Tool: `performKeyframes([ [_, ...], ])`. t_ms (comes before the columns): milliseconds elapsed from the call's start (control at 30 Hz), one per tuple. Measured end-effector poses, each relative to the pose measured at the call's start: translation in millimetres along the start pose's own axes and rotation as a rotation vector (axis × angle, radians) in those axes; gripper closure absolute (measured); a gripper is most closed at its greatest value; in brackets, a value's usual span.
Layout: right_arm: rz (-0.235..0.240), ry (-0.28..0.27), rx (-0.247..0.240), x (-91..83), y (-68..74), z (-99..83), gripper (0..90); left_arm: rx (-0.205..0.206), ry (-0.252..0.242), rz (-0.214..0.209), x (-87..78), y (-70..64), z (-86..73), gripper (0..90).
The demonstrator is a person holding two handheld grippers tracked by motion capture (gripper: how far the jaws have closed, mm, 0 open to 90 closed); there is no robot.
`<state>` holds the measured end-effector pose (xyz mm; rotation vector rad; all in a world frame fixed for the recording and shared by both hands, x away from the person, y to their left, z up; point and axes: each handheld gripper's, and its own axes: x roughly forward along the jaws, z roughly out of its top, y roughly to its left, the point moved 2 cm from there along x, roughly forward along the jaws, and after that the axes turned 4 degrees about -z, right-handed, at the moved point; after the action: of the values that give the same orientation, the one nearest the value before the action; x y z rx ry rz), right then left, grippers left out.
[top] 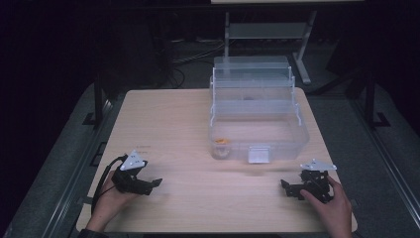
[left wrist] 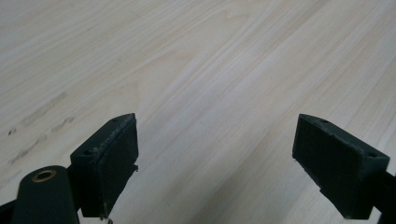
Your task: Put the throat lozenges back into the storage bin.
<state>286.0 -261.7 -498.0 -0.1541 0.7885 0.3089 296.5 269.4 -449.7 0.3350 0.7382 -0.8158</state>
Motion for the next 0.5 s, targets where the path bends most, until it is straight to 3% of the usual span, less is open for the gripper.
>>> performKeyframes([
  [500, 0.0, 0.0, 0.0, 0.0, 0.0, 0.0, 0.0, -0.041, 0.058, 0.029, -3.1, 2.4, -34.0, 13.0],
])
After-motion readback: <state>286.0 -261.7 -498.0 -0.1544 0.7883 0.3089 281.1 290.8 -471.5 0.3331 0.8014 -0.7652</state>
